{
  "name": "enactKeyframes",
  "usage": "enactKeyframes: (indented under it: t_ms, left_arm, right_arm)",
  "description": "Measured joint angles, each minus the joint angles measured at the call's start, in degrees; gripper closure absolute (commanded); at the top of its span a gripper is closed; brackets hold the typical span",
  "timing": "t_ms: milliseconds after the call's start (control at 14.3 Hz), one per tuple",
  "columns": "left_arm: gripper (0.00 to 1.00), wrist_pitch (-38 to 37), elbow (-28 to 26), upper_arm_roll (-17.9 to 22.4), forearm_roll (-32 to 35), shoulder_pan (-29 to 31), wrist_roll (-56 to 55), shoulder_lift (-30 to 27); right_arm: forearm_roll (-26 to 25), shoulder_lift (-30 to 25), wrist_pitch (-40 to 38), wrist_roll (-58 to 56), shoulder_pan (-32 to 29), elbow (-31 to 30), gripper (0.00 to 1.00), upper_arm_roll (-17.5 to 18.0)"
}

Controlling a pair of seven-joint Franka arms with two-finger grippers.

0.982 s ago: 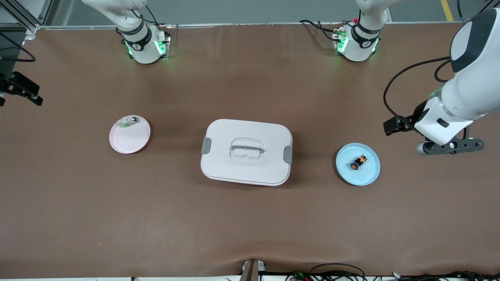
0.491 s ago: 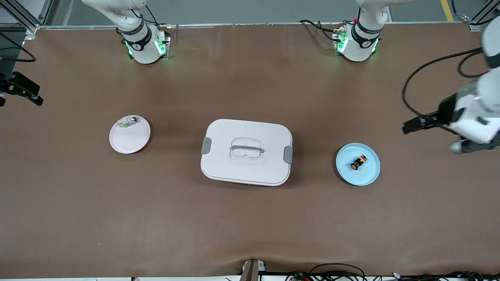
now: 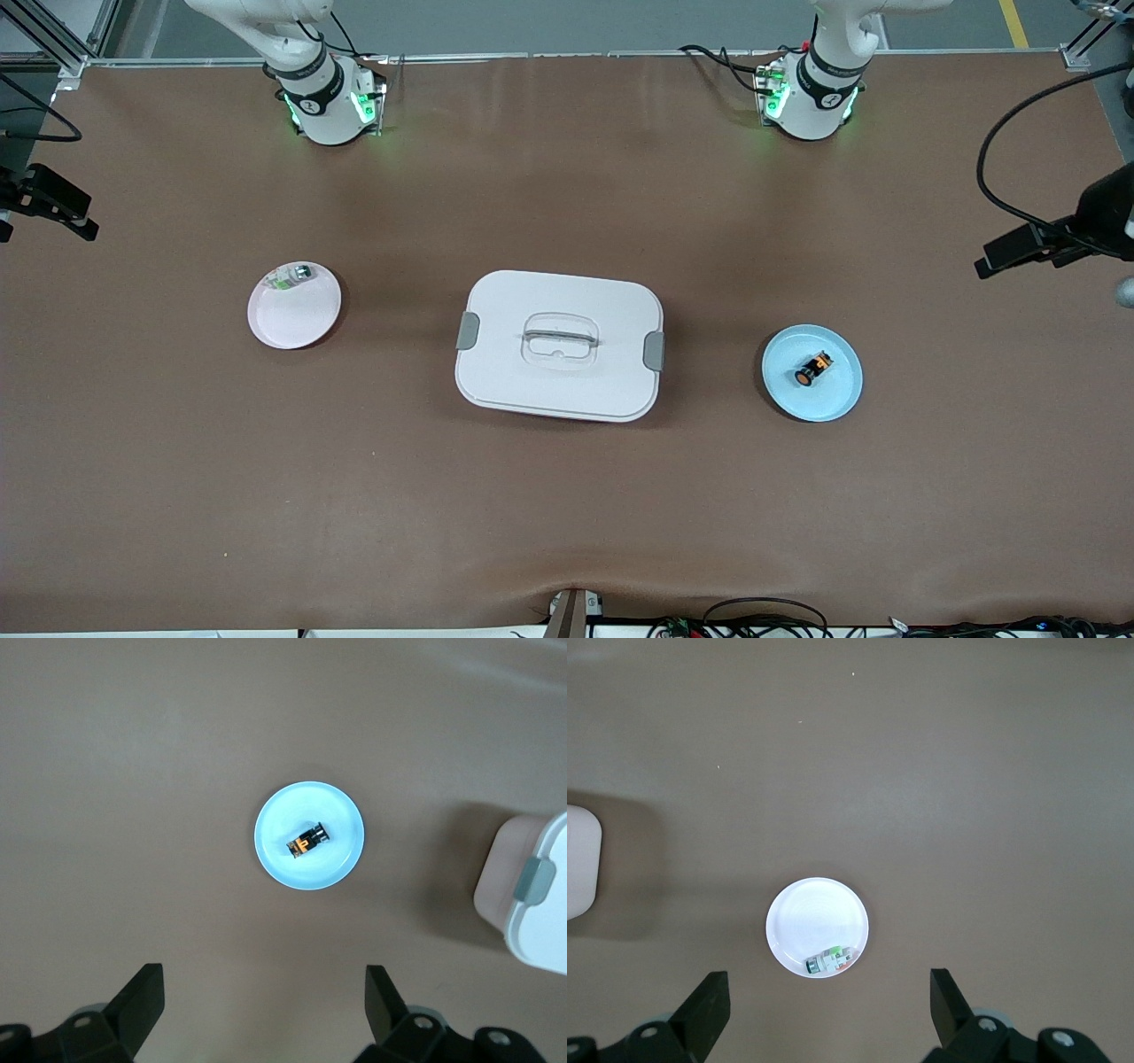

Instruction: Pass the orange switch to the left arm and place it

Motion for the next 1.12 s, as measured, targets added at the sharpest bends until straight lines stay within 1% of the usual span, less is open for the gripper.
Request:
enactKeyframes:
  t_ms: [210, 351, 631, 842, 1122]
  left_arm:
    - [0.0, -0.1, -0.5, 0.3, 0.9, 0.4, 5.1, -1.0]
    - [0.0, -0.2, -1.7, 0.4, 1.0, 1.4, 6.4, -2.6]
    - [0.0, -1.1, -4.0, 0.4, 1.0, 1.5, 8.3, -6.5]
    - [0.0, -1.9, -4.6, 0.3, 1.5, 1.3, 9.8, -7.8]
    - [0.0, -1.9, -4.8, -2.1, 2.2, 0.8, 11.7, -7.9]
  right_arm:
    - [0.0, 0.0, 0.0, 0.0, 0.0, 0.0, 0.0, 0.0]
    - [0.0, 0.0, 0.0, 0.0, 0.0, 0.0, 0.0, 0.0]
    - [0.0, 0.0, 0.0, 0.0, 0.0, 0.0, 0.0, 0.0]
    - [0.0, 0.0, 0.0, 0.0, 0.0, 0.0, 0.0, 0.0]
    - [0.0, 0.0, 0.0, 0.0, -0.1, 0.0, 0.0, -0.1]
